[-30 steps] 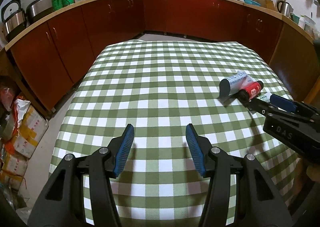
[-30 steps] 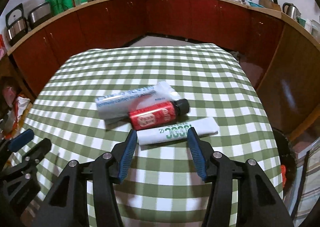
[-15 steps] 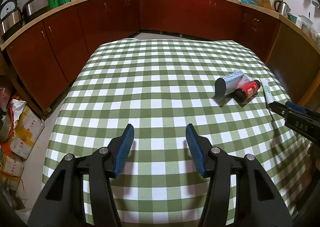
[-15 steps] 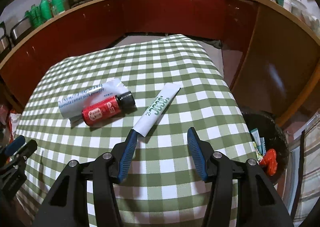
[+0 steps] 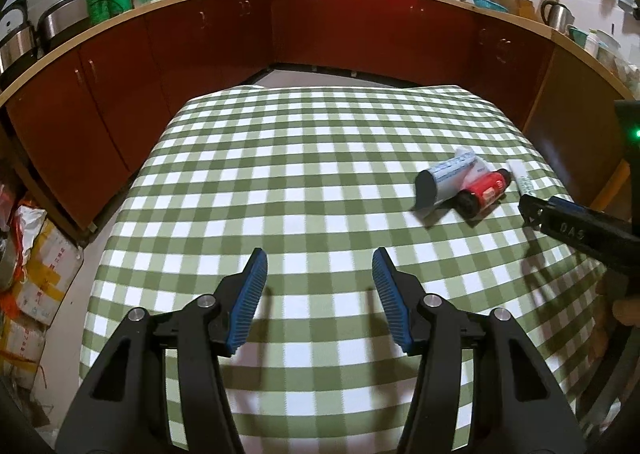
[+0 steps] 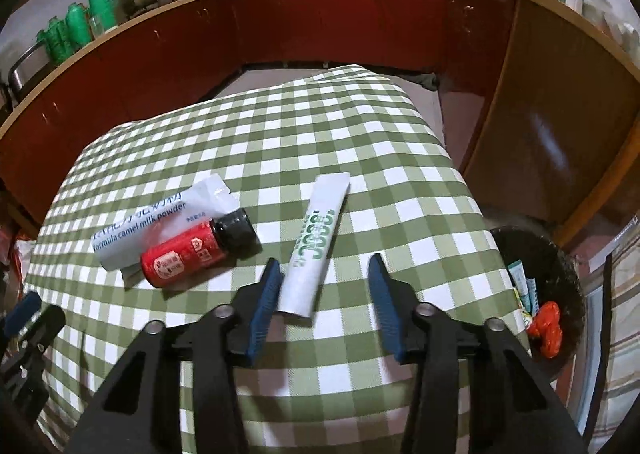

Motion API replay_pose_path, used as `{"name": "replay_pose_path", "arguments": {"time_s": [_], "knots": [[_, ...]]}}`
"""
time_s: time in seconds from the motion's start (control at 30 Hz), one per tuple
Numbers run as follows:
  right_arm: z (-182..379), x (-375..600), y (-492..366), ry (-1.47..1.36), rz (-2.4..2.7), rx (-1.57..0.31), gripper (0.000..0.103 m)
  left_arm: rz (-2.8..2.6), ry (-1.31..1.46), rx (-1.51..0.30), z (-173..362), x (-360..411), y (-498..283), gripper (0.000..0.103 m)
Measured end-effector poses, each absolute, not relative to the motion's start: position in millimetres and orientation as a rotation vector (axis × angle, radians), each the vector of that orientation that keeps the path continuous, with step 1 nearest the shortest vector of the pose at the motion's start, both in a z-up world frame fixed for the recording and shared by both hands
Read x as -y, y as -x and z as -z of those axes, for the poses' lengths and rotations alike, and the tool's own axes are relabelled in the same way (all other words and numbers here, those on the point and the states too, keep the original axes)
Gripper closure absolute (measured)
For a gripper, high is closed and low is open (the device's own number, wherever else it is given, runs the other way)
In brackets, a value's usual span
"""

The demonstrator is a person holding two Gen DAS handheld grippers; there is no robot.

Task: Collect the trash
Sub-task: 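Grasp the white toothpaste tube with the right tool while the left tool grasps the white milk-powder tube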

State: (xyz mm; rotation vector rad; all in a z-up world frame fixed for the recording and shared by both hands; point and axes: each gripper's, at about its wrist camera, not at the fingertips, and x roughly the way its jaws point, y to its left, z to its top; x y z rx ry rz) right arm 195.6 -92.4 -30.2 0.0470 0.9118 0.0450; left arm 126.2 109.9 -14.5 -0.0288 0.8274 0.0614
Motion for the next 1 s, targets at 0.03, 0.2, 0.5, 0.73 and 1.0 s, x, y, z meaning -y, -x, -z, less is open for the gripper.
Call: {"name": "replay_pose_path", "arguments": {"time_s": [0.03,0.2,0.5,0.73,1.0], "knots": [[30,94,-193,-0.049,-0.052,-0.91,0.068,-0.053,0.026,-0.822,14,-107,-128,0.043],[30,96,-190,-0.05,-0.089,-0.91,0.087,-0.021,-0.001,-0.813,11,-91,-139,0.043],[29,112,-174,-0.098,-0.105,-0.903,0.089,0.051,-0.073,-0.794,10,-66,-161,0.04],[29,119,-174,-0.12,-0.115,-0.905,0.089,0.125,-0.105,-0.798,19,-50,-189,0.04],[30,120,-175,-0.131,-0.123,-0.904,0.089,0.216,-0.112,-0.844,29,-41,-197,0.092]]}}
